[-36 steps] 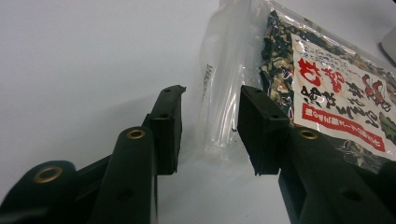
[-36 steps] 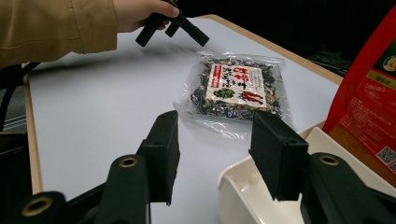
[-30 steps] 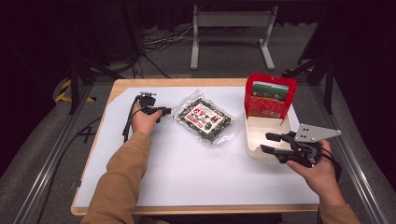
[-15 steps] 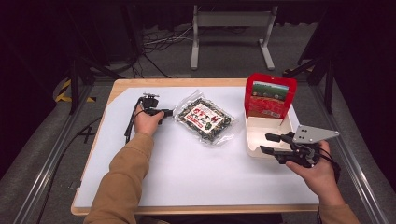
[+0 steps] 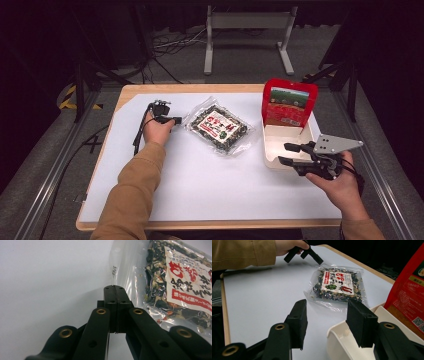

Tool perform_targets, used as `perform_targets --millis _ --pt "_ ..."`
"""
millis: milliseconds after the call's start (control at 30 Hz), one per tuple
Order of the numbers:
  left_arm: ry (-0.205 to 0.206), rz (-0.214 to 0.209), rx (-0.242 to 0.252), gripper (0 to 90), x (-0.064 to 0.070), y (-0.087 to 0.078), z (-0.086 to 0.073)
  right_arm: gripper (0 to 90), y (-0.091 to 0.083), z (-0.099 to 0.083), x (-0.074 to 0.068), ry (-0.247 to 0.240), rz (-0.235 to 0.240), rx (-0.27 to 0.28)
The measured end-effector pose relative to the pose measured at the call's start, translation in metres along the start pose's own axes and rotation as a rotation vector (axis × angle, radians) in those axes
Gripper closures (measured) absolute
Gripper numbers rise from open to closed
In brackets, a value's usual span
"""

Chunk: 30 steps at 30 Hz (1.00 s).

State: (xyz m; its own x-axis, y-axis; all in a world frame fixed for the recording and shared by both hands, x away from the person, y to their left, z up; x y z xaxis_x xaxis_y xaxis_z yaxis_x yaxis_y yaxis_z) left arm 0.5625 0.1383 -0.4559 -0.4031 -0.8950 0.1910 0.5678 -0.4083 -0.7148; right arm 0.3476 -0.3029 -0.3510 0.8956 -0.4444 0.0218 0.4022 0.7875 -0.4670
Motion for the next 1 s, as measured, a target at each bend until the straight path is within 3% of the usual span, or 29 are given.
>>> perform_targets --millis 467,500,1000 --pt "0.031 -0.042 0.063 90.0 0.008 -0.034 0.009 50.5 0.002 0.0 0.002 0.006 0.001 -0.003" --pt "0.039 -0.055 0.094 90.0 0.011 -0.044 0.011 50.5 0.002 0.0 0.002 0.006 0.002 -0.003" --pt "0.133 -0.126 0.262 90.0 0.044 -0.103 0.018 50.5 0.0 0.002 0.002 0.002 -0.005 0.006"
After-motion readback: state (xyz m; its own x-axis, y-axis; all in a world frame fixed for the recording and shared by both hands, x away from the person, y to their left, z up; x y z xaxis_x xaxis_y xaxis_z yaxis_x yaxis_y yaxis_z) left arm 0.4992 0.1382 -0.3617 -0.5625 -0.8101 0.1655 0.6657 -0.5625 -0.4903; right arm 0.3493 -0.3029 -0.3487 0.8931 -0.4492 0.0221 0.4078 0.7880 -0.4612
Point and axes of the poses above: each handheld gripper's, and its own axes: y roughly forward along the jaws, z roughly out of its top, x roughly to its right, the point moved 2 cm from there along y, roughly forward along the jaws, and after that the axes turned 9 degrees about z, right-handed, at the moved point
